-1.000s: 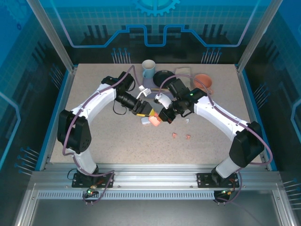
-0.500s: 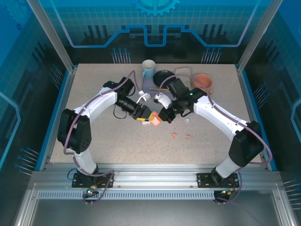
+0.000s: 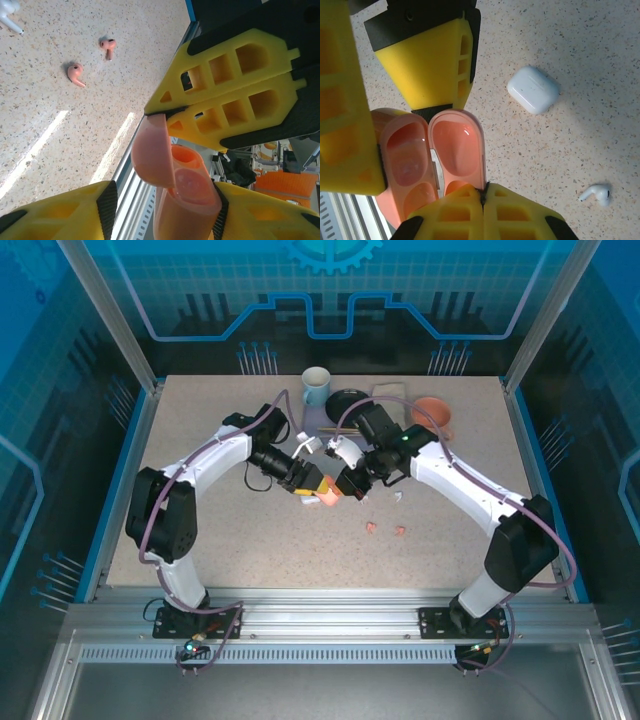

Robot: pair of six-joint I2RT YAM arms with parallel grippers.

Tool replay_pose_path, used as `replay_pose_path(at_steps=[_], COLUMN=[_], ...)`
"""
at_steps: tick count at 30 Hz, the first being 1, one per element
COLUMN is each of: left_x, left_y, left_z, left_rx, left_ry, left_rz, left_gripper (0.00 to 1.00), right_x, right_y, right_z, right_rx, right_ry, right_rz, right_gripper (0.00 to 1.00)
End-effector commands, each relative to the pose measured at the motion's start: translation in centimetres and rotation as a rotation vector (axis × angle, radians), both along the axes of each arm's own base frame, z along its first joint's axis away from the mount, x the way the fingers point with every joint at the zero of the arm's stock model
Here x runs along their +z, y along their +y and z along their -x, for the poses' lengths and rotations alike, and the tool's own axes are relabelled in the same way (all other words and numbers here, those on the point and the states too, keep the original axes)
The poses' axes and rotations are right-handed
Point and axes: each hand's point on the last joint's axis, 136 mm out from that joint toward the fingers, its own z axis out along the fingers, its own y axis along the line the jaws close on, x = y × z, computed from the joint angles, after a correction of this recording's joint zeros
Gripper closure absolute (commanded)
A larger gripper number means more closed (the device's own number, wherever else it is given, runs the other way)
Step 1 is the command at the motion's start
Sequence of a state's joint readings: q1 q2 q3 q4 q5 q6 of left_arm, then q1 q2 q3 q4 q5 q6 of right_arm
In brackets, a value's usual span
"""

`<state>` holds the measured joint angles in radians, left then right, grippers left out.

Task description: Insert the wireless bluetooth earbuds into the charging case

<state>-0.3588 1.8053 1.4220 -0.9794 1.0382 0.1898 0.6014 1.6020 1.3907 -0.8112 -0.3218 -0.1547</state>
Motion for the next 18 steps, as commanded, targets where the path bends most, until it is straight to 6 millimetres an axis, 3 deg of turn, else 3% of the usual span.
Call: replay_pose_path(at_steps=[1, 10, 18], left_x=[0.1, 0.3, 0.8], left_y=[-0.3, -0.5, -0.4], left_z=[0.1, 0.7, 1.2], left_rx=[-0.011, -0.031, -0.043], left_ry=[0.013, 0.036, 0.042], left_rz=[0.039, 0.068, 0.082], left_gripper=[0.47, 0.63, 0.64], right_x=[0.9, 0.9, 1.2], right_y=[0.5, 0.6, 0.8], right_z=[-0.3, -0.7, -1.2], right_rx=[0.008, 0.003, 0.001], right_ry=[-0.004, -0.013, -0.025], right_rz=[-0.025, -0.017, -0.018], right_gripper=[1.0, 1.0, 1.0])
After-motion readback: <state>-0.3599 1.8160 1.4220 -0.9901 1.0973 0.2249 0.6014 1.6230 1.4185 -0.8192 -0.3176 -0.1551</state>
